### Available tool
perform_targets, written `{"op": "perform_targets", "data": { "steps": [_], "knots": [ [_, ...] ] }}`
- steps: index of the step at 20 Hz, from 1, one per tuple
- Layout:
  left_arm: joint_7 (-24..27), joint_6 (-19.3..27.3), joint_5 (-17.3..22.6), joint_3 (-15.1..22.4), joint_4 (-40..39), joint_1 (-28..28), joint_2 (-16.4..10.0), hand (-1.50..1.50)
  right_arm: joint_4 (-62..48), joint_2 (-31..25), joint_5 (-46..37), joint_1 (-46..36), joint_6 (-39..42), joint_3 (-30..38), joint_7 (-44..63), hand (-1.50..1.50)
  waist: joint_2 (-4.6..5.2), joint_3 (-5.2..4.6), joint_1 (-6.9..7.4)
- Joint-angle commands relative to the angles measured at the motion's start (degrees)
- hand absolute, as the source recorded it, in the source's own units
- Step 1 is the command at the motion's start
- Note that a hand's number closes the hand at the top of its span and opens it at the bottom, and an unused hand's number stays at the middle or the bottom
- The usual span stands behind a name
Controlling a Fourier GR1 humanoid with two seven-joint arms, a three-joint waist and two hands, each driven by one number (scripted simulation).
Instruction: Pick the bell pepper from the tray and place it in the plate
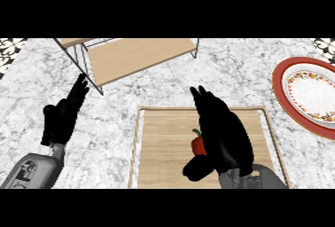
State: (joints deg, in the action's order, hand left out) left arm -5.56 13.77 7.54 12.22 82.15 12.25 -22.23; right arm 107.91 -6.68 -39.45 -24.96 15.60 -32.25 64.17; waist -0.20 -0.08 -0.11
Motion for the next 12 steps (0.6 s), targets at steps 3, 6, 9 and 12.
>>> {"op": "perform_targets", "data": {
  "steps": [3,6,9,12],
  "knots": [
    [4.1,-1.8,0.3,-1.0,-2.7,0.4,1.4,0.0,-4.9,1.3,0.6,0.8,7.3,0.3,8.3,-1.5,0.22,-0.02,-0.14],
    [-0.5,-0.6,-0.6,-0.8,-0.3,2.6,1.4,0.0,-6.4,1.7,-0.7,2.9,8.0,-1.5,8.2,-1.5,0.08,0.04,-0.16],
    [1.6,-1.2,-1.6,-0.8,-0.8,2.0,1.9,0.0,-7.9,1.7,0.2,1.6,9.5,2.3,6.5,-1.5,0.16,0.04,0.05],
    [-0.2,-1.0,-2.1,-0.7,-1.3,4.1,3.2,0.0,-11.9,2.4,-3.2,5.9,5.8,-0.3,2.1,-1.5,0.2,0.07,-0.01]
  ]
}}
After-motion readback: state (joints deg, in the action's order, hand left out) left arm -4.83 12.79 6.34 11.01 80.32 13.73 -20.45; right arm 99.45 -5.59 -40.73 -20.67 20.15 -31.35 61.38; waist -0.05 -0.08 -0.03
